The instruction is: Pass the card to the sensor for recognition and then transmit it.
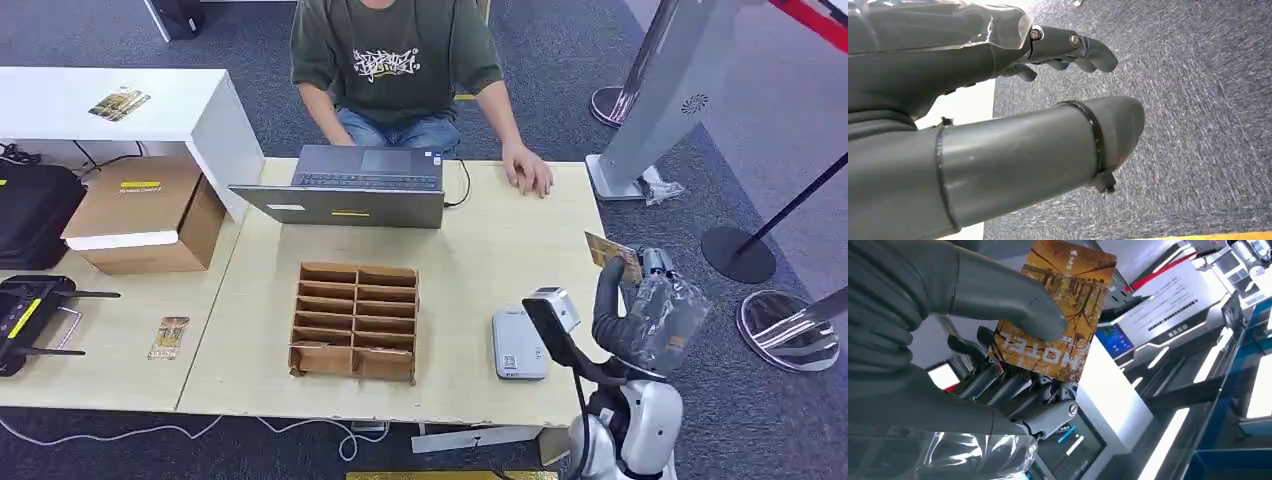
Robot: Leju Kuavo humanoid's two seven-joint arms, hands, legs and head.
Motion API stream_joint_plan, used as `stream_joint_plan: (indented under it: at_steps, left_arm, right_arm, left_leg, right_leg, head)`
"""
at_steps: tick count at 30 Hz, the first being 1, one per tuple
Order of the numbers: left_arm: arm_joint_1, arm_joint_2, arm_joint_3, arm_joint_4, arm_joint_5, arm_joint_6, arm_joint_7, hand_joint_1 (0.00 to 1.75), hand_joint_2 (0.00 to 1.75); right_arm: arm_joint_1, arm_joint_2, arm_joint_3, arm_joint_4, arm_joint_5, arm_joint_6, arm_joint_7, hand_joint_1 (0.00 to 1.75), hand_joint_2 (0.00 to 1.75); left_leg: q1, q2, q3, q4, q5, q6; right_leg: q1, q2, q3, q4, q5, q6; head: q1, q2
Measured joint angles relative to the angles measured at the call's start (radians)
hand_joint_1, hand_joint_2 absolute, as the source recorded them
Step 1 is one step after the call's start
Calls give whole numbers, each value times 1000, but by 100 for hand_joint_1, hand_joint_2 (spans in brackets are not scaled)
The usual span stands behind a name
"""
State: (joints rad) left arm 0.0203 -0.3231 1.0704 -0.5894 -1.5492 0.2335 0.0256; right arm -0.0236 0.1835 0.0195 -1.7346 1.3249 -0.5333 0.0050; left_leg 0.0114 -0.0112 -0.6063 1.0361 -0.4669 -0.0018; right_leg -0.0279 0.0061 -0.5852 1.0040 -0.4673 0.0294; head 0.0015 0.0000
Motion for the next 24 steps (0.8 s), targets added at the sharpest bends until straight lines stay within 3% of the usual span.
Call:
stream_joint_plan:
  at_steps: [6,9,11,13,15,17,20,24]
  left_arm:
    - [-1,3,-14,0,0,1,-8,0,0]
    - [-1,3,-15,0,0,3,-10,0,0]
    - [-1,5,-15,0,0,6,-14,0,0]
    - [-1,5,-15,1,0,8,-17,0,0]
    - [-1,6,-16,2,0,12,-19,0,0]
    - [-1,8,-18,3,0,18,-21,0,0]
    - [-3,10,-23,12,0,21,-25,0,0]
    - [-7,14,-24,30,0,33,-27,0,0]
  right_arm:
    - [-30,-15,51,11,165,-24,29,175,175]
    - [-74,-74,97,32,169,-21,95,175,175]
    - [-121,-142,149,49,169,-7,203,175,175]
    - [-192,-218,246,76,170,13,363,175,175]
    - [-276,-290,380,113,170,28,515,175,175]
    - [-350,-344,512,151,170,30,600,175,175]
    - [-445,-386,650,211,170,24,611,175,175]
    - [-526,-394,746,277,170,19,556,175,175]
  left_leg:
    - [0,0,0,0,0,0]
    - [0,0,0,0,0,0]
    - [0,0,-1,0,0,0]
    - [-1,1,-2,0,0,1]
    - [-1,1,-1,0,0,1]
    - [0,0,0,0,1,0]
    - [0,0,0,0,2,0]
    - [1,0,-1,0,2,0]
  right_leg:
    - [0,0,0,0,0,0]
    - [0,-1,0,0,0,0]
    - [0,0,0,0,1,0]
    - [-1,1,0,0,2,1]
    - [-1,2,-1,0,2,1]
    - [-1,1,-1,0,2,1]
    - [0,0,0,0,2,1]
    - [1,1,-1,1,2,1]
  head:
    - [0,0]
    - [0,0]
    - [1,0]
    - [1,0]
    - [0,0]
    - [0,0]
    - [0,0]
    - [0,0]
